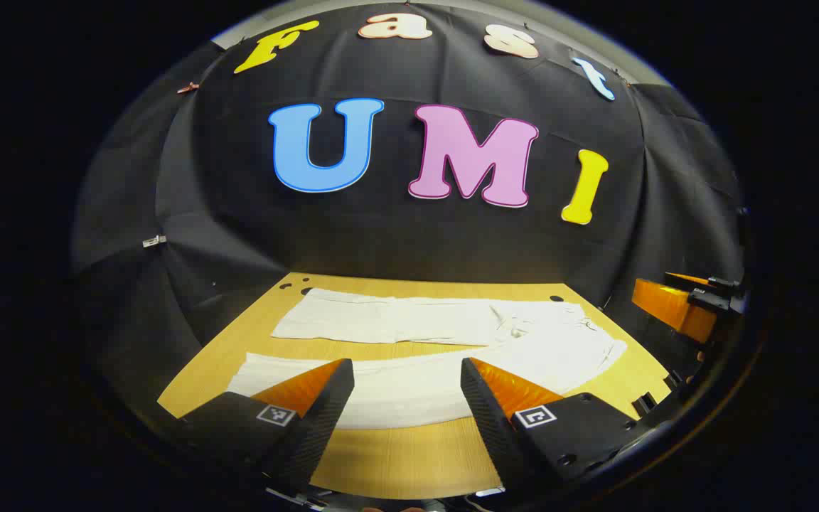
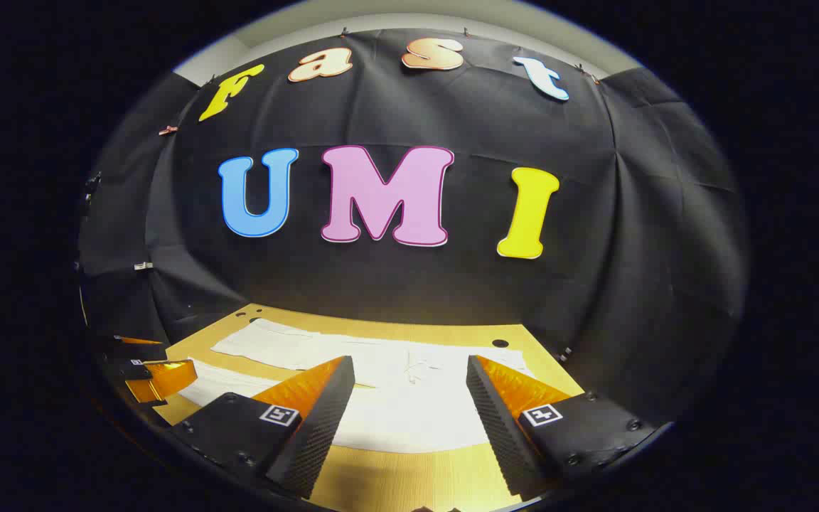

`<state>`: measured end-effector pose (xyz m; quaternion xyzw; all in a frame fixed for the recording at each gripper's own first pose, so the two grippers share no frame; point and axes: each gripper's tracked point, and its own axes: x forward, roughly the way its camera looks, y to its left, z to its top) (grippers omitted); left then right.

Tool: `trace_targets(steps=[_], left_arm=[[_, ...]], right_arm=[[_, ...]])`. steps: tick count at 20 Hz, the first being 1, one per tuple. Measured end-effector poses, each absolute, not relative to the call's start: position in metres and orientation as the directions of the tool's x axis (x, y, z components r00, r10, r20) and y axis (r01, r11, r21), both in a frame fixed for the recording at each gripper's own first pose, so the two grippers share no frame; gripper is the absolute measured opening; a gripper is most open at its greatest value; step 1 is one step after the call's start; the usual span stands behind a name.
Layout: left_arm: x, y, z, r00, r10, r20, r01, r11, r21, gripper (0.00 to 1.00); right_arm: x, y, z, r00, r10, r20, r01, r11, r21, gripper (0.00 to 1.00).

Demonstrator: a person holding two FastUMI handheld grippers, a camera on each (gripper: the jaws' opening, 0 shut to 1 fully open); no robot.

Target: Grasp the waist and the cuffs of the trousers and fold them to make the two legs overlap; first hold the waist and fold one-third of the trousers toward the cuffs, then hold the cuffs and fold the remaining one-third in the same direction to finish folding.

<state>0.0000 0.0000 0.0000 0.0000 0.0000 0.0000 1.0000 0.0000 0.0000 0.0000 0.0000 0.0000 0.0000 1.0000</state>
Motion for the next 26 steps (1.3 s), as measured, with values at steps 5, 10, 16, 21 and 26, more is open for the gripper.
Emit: trace_targets(steps=[5, 10, 16, 21, 26], left_arm=[[0.005, -0.008, -0.011, 1.000, -0.002, -0.029, 0.001, 1.000, -0.016, 0.96], [0.005, -0.014, -0.016, 0.999, -0.005, -0.049, 0.006, 1.000, 0.021, 0.96], [0.012, -0.025, -0.018, 0.997, -0.021, -0.069, 0.023, 0.999, 0.036, 0.95], [0.020, -0.021, -0.019, 0.998, 0.012, -0.067, -0.010, 0.999, 0.040, 0.96], [0.029, -0.014, -0.021, 0.995, 0.053, -0.083, -0.052, 0.998, 0.017, 0.96]], right_arm=[[0.005, -0.011, -0.009, 0.999, -0.003, -0.033, 0.002, 1.000, -0.005, 0.98], [0.007, -0.012, -0.019, 0.997, 0.022, -0.070, -0.020, 0.999, 0.032, 0.98], [0.015, -0.025, -0.027, 0.996, 0.007, -0.086, -0.003, 0.999, 0.047, 0.98], [0.034, -0.040, -0.033, 0.995, 0.021, -0.094, -0.022, 1.000, -0.007, 0.98], [0.061, -0.070, -0.034, 0.995, 0.026, -0.097, -0.041, 0.988, -0.148, 0.98]])
